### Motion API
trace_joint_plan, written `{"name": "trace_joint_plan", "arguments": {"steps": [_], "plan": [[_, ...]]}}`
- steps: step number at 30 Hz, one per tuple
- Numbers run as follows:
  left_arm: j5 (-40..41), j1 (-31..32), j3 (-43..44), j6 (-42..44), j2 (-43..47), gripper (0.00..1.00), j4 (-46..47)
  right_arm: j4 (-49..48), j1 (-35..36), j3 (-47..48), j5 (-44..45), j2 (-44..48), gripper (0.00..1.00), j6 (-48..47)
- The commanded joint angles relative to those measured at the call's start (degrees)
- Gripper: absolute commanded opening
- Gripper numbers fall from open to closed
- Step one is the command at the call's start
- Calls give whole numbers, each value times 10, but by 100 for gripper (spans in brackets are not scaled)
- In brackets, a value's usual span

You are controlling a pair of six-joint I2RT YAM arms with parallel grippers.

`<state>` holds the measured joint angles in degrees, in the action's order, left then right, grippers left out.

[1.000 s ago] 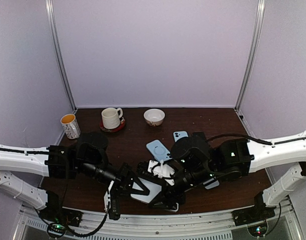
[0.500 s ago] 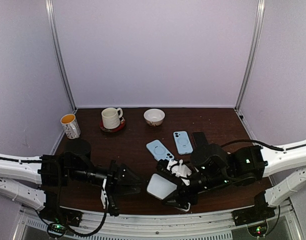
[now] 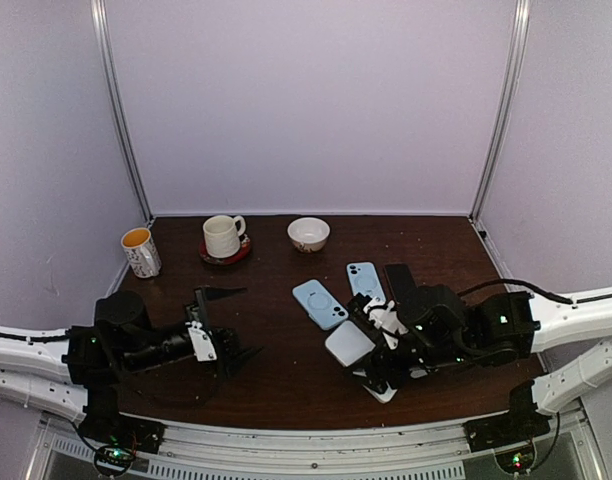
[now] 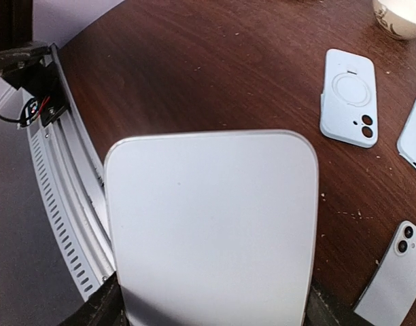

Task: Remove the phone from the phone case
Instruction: Place the phone at the center of the board.

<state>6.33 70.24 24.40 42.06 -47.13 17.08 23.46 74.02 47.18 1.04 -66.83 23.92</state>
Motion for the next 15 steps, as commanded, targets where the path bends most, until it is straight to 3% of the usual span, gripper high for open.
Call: {"name": "trace_joint_plan", "arguments": {"steps": [1, 7, 11, 15], "plan": [[212, -1, 3, -215, 7, 97, 37, -3, -25, 12, 27, -22, 51, 41], [397, -3, 11, -398, 5, 98, -31, 35, -57, 53, 15, -100, 51, 65], [427, -18, 15, -488, 5, 98, -93, 71, -73, 98, -7, -162, 52, 73], [399, -58, 21, -575, -4, 98, -155, 117, -92, 157, -54, -239, 53, 81]]}}
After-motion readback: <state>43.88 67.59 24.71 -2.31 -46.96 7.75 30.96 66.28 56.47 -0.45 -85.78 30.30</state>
